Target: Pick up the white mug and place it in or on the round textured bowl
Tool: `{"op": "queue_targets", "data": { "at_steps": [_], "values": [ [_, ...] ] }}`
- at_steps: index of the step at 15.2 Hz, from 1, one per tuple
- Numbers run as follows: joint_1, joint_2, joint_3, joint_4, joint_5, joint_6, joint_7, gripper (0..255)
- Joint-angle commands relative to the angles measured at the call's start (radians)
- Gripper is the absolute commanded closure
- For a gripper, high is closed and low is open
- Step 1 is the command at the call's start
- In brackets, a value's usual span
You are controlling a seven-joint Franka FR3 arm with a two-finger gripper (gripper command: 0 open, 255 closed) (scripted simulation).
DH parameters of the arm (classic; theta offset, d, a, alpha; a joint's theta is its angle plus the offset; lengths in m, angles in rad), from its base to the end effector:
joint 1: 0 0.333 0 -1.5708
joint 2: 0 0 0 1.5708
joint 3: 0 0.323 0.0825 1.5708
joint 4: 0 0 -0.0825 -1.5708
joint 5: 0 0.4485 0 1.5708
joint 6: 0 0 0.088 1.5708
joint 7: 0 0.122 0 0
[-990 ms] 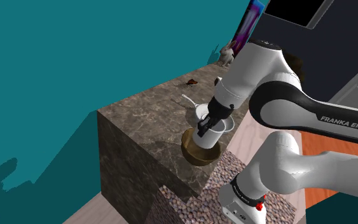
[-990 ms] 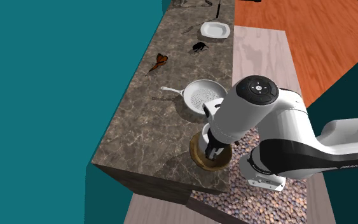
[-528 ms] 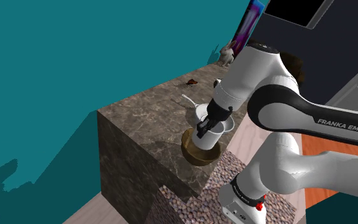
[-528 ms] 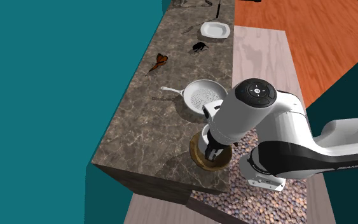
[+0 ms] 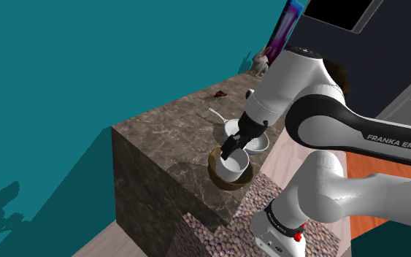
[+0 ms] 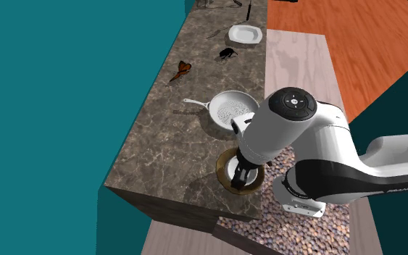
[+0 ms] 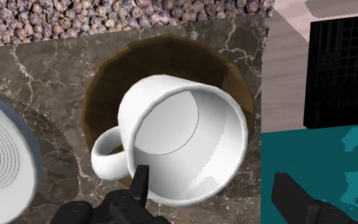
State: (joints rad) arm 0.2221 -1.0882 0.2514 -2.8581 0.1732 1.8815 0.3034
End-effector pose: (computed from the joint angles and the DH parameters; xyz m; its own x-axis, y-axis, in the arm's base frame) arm 0.2805 0.1390 0.4280 0.9935 0.0048 0.1141 0.0026 -0.9998 0.0195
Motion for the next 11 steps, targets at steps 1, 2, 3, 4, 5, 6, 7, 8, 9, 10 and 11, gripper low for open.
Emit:
{"op": "queue_targets", "data": {
  "at_steps": [1,2,3,4,5,6,7,8,9,10,11],
  "values": [
    [-0.004,-0.012,-0.011,0.048,-0.01,-0.06,0.0,0],
    [-0.007,-0.014,-0.017,0.08,-0.016,-0.094,0.001,0],
    [-0.009,-0.014,-0.021,0.107,-0.02,-0.12,0.001,0],
    [-0.008,-0.014,-0.021,0.107,-0.021,-0.12,0.001,0],
    [-0.008,-0.014,-0.021,0.107,-0.021,-0.12,0.001,0],
    [-0.008,-0.014,-0.021,0.107,-0.021,-0.12,0.001,0],
    [-0.008,-0.014,-0.021,0.107,-0.021,-0.12,0.001,0],
    [-0.008,-0.014,-0.021,0.107,-0.021,-0.12,0.001,0],
    [-0.008,-0.014,-0.021,0.107,-0.021,-0.12,0.001,0],
    [-0.008,-0.014,-0.021,0.107,-0.021,-0.12,0.001,0],
    [-0.008,-0.014,-0.021,0.107,-0.021,-0.12,0.001,0]
  ]
}}
